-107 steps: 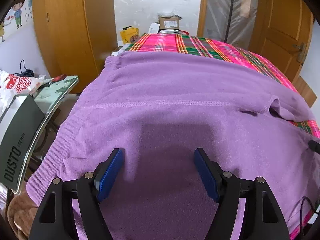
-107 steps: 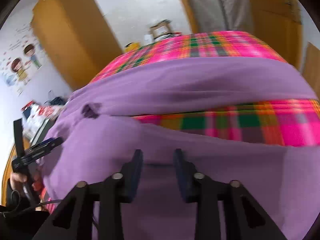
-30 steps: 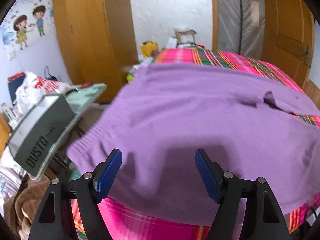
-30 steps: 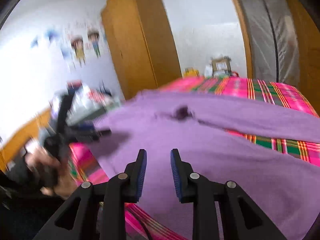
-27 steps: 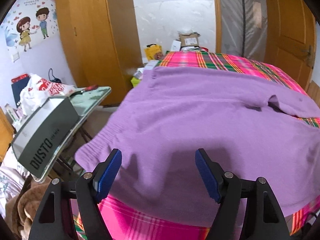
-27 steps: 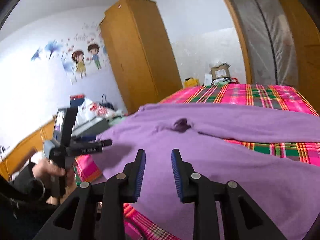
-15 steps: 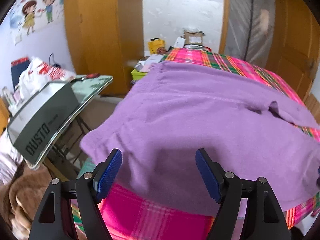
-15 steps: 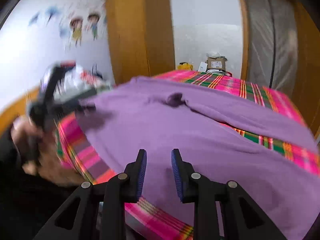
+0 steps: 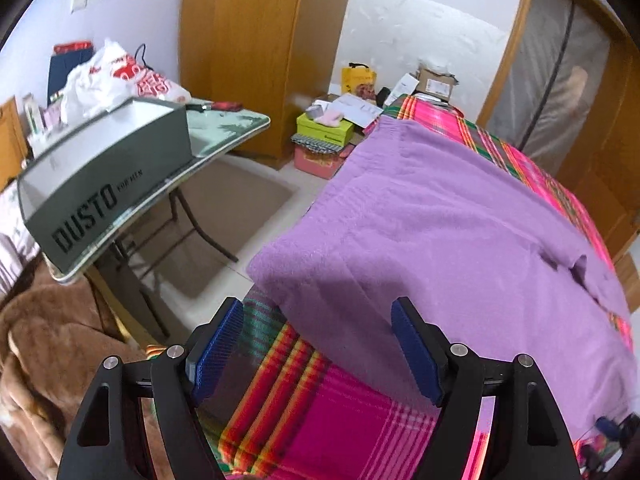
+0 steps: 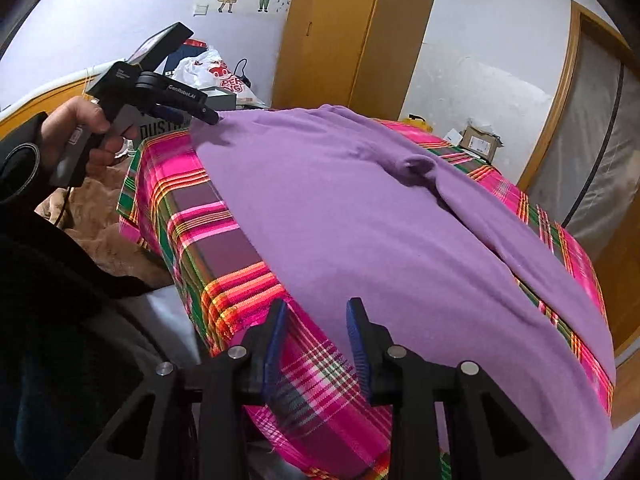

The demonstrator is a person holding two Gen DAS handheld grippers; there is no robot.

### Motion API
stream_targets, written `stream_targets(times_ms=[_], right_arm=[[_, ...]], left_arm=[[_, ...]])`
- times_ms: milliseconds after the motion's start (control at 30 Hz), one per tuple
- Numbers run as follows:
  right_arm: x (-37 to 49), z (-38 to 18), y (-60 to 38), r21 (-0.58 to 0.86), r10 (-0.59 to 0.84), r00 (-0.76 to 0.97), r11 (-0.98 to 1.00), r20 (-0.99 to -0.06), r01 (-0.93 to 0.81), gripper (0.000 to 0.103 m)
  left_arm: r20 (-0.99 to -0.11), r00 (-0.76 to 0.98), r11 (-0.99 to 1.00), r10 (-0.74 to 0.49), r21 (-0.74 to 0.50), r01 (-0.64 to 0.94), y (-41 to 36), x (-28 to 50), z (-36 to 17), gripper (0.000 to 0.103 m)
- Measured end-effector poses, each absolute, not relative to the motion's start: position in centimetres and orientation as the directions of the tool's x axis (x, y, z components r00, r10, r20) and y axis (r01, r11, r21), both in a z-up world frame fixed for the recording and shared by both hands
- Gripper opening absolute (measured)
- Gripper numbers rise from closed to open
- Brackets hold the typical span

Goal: Fold clothes

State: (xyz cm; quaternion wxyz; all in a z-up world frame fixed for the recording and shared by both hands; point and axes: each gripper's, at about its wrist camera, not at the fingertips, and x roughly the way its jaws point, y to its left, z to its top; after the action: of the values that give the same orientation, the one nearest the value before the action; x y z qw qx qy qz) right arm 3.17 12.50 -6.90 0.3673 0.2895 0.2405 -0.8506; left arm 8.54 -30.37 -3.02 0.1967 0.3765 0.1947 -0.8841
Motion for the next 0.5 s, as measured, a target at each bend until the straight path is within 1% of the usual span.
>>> stream_targets(times_ms=[100, 167, 200, 233, 267, 300, 333, 367, 400, 433, 500], right_arm=[[2.8, -6.9, 12.8, -0.16, -0.5, -0.545, -0.621, -0.673, 0.767, 0.031], [2.4, -6.9, 12.6, -0.15, -0.501, -0.542, -0.627, -0.675, 0.765, 0.031], [2.4, -6.8, 12.6, -0.145, -0.502, -0.541, -0.628, -0.675, 0.764, 0.031], [2.5, -6.8, 12.6, -0.141, -0.503, -0.54, -0.63, -0.675, 0.764, 0.031], [2.5, -6.8, 12.7, -0.135, -0.507, -0.537, -0.631, -0.675, 0.764, 0.027], [2.4, -6.8, 12.7, -0.126, -0.512, -0.532, -0.63, -0.675, 0.766, 0.025], [2.4, -6.8, 12.7, -0.121, -0.515, -0.529, -0.63, -0.674, 0.767, 0.016], [2.4, -6.9, 12.6, -0.119, -0.516, -0.529, -0.631, -0.674, 0.767, 0.009], [2.3, -6.9, 12.6, -0.116, -0.517, -0.528, -0.631, -0.673, 0.767, 0.008], [2.3, -6.9, 12.5, -0.113, -0.517, -0.528, -0.634, -0.674, 0.765, 0.004], [2.2, -6.8, 12.5, -0.114, -0.518, -0.533, -0.637, -0.67, 0.762, 0.003]], left_arm=[[-0.742, -0.647, -0.838, -0.177, -0.232, 0.494, -31.1, 8.2, -3.3, 0.076], [-0.738, -0.649, -0.832, -0.182, -0.237, 0.503, -31.4, 8.1, -3.3, 0.066], [-0.738, -0.648, -0.828, -0.189, -0.235, 0.509, -31.5, 8.0, -3.3, 0.058], [-0.738, -0.645, -0.824, -0.196, -0.232, 0.516, -31.8, 8.0, -3.3, 0.047], [-0.738, -0.645, -0.819, -0.2, -0.235, 0.524, -32.0, 8.0, -3.3, 0.043], [-0.736, -0.648, -0.814, -0.197, -0.245, 0.526, -32.1, 8.0, -3.3, 0.034], [-0.734, -0.65, -0.812, -0.194, -0.252, 0.527, -32.3, 8.1, -3.2, 0.025], [-0.734, -0.65, -0.81, -0.197, -0.252, 0.529, -32.4, 8.1, -3.2, 0.021], [-0.734, -0.645, -0.81, -0.212, -0.237, 0.536, -32.3, 8.2, -3.1, 0.012], [-0.734, -0.639, -0.811, -0.231, -0.218, 0.543, -32.1, 8.2, -3.0, 0.011], [-0.728, -0.641, -0.814, -0.242, -0.207, 0.543, -31.8, 8.6, -2.6, 0.01]])
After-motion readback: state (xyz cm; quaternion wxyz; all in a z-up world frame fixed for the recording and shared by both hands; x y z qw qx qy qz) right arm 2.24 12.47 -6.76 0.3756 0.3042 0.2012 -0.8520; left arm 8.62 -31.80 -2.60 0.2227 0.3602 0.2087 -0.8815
